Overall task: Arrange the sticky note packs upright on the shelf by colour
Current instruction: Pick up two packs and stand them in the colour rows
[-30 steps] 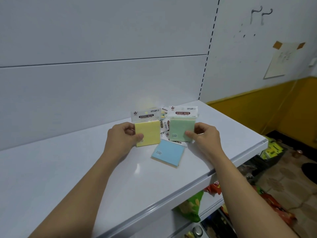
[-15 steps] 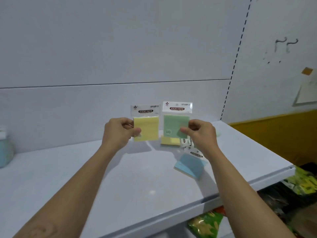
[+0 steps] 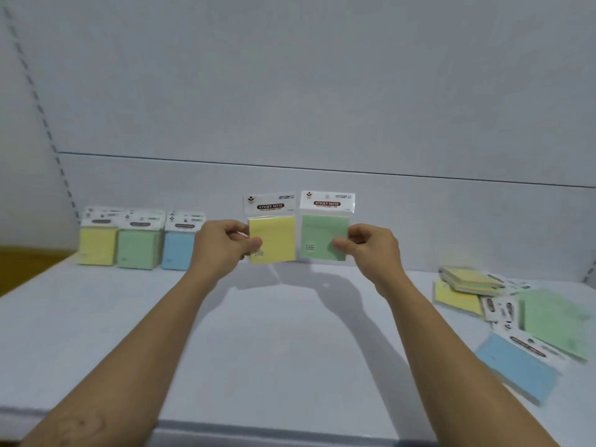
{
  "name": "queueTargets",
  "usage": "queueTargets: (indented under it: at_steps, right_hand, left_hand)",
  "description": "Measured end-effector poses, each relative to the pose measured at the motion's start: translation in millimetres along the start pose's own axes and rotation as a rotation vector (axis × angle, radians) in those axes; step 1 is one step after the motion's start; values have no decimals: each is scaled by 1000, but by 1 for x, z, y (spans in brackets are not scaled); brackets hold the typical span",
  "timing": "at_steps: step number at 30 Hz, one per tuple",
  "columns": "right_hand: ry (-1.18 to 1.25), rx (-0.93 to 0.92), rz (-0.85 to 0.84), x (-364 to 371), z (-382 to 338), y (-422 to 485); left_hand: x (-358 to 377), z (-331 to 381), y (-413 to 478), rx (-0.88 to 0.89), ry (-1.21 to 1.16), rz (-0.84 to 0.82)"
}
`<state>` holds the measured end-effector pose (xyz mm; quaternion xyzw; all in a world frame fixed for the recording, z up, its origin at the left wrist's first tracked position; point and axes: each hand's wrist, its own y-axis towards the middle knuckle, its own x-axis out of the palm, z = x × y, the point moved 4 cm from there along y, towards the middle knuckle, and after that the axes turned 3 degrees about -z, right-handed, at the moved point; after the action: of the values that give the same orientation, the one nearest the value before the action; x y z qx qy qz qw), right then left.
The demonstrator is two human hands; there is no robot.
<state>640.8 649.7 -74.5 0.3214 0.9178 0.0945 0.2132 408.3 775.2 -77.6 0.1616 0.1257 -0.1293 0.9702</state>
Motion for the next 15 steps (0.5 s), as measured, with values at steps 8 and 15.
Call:
queueTargets:
  at_steps: [8,15]
  right_hand:
    - [28,-48,-164,142,-42,8]
    - [-112,-23,-146,240,-53,10]
  left_hand:
    - [-133,-57,9,-46,41,173]
    - [-228,-113,26,-79,40,291]
